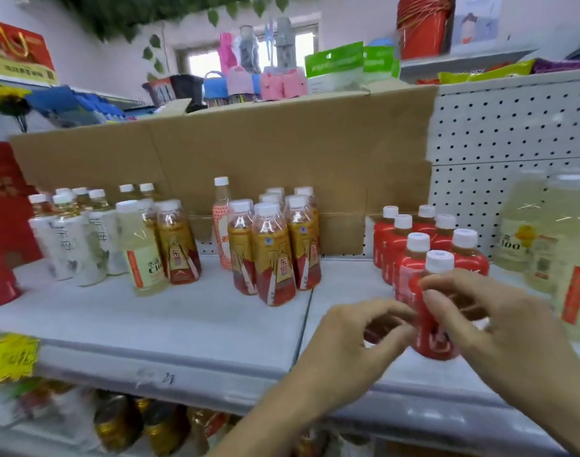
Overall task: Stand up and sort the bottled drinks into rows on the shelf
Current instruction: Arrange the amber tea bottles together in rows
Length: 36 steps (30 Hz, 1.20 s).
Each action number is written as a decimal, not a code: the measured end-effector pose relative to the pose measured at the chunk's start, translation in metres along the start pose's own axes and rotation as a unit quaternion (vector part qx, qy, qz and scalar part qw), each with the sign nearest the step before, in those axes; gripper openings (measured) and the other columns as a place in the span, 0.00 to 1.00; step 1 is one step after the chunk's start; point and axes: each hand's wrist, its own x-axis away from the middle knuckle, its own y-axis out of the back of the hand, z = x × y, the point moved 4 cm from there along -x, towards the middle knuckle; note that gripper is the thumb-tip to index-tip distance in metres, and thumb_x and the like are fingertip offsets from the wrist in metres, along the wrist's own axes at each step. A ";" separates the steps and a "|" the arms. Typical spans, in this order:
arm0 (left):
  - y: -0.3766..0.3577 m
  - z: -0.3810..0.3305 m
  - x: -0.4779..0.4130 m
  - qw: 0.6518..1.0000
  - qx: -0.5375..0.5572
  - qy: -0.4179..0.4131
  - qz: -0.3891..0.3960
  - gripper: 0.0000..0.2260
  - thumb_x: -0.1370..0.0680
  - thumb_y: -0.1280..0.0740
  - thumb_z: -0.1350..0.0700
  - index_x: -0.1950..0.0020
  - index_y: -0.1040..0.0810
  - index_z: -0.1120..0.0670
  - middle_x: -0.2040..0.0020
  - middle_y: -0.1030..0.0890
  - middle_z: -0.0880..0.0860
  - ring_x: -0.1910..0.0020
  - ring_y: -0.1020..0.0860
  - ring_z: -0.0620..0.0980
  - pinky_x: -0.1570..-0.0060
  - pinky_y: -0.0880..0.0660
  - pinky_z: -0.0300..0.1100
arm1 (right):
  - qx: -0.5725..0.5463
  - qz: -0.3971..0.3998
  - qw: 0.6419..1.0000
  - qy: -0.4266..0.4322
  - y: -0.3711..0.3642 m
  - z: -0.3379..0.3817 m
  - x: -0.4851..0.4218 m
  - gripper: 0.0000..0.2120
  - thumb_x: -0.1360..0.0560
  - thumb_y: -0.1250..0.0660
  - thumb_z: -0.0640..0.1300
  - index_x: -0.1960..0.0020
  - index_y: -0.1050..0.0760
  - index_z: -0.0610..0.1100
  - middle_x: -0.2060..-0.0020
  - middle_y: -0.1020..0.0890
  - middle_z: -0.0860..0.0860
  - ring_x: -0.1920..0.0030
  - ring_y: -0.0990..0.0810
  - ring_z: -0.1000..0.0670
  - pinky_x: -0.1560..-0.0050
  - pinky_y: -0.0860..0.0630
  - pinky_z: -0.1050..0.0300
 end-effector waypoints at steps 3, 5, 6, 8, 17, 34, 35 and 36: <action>0.068 0.030 0.019 0.999 -0.038 0.007 -0.037 0.07 0.20 0.31 0.57 0.44 0.17 0.51 0.54 0.15 0.46 0.55 0.17 0.44 0.51 0.20 0.40 | -0.015 0.054 0.997 0.051 -0.053 0.045 -0.020 0.07 0.28 0.35 0.53 0.53 0.19 0.56 0.62 0.18 0.62 0.62 0.20 0.59 0.63 0.20 0.49; 0.115 0.050 0.030 0.995 -0.070 0.009 -0.065 0.06 0.21 0.31 0.57 0.46 0.17 0.48 0.54 0.15 0.43 0.55 0.17 0.43 0.53 0.20 0.39 | -0.028 0.082 0.993 0.082 -0.084 0.072 -0.039 0.10 0.27 0.37 0.54 0.52 0.19 0.54 0.60 0.18 0.62 0.59 0.20 0.60 0.60 0.20 0.51; 0.140 0.061 0.034 0.993 -0.087 0.009 -0.084 0.06 0.21 0.30 0.57 0.47 0.17 0.48 0.55 0.15 0.42 0.55 0.18 0.42 0.54 0.21 0.39 | -0.035 0.087 0.991 0.096 -0.097 0.086 -0.048 0.10 0.26 0.37 0.54 0.51 0.19 0.54 0.59 0.18 0.62 0.59 0.20 0.60 0.59 0.20 0.50; 0.192 0.084 0.038 0.984 -0.120 0.017 -0.130 0.07 0.22 0.30 0.58 0.46 0.16 0.50 0.53 0.16 0.41 0.53 0.18 0.41 0.53 0.20 0.40 | -0.046 0.092 0.988 0.117 -0.119 0.110 -0.069 0.09 0.25 0.37 0.52 0.51 0.19 0.53 0.58 0.18 0.60 0.57 0.20 0.59 0.56 0.20 0.49; 0.334 0.159 0.023 0.940 -0.219 0.080 -0.249 0.15 0.21 0.32 0.57 0.34 0.24 0.52 0.40 0.23 0.49 0.41 0.24 0.48 0.41 0.24 0.48 | 0.009 0.121 0.982 0.142 -0.197 0.183 -0.150 0.08 0.20 0.36 0.49 0.45 0.21 0.49 0.49 0.22 0.54 0.49 0.24 0.54 0.46 0.24 0.52; 0.396 0.211 -0.015 0.936 -0.111 0.212 -0.257 0.20 0.19 0.35 0.47 0.28 0.32 0.47 0.40 0.24 0.49 0.49 0.24 0.40 0.57 0.26 0.40 | -0.036 0.276 0.960 -0.038 -0.314 0.184 -0.295 0.28 0.20 0.35 0.47 0.23 0.40 0.44 0.27 0.32 0.43 0.32 0.27 0.42 0.38 0.28 0.50; 0.397 0.212 -0.015 0.939 -0.104 0.208 -0.255 0.19 0.19 0.35 0.48 0.28 0.32 0.47 0.41 0.24 0.49 0.50 0.24 0.40 0.58 0.26 0.39 | -0.037 0.275 0.960 -0.035 -0.317 0.183 -0.296 0.24 0.20 0.35 0.46 0.26 0.36 0.45 0.29 0.29 0.43 0.37 0.25 0.42 0.42 0.27 0.50; 0.397 0.213 -0.015 0.941 -0.098 0.204 -0.251 0.19 0.19 0.36 0.48 0.29 0.32 0.47 0.41 0.23 0.49 0.49 0.24 0.42 0.58 0.26 0.39 | -0.045 0.266 0.963 -0.029 -0.318 0.182 -0.297 0.20 0.20 0.35 0.45 0.29 0.33 0.45 0.33 0.26 0.43 0.41 0.23 0.44 0.46 0.25 0.51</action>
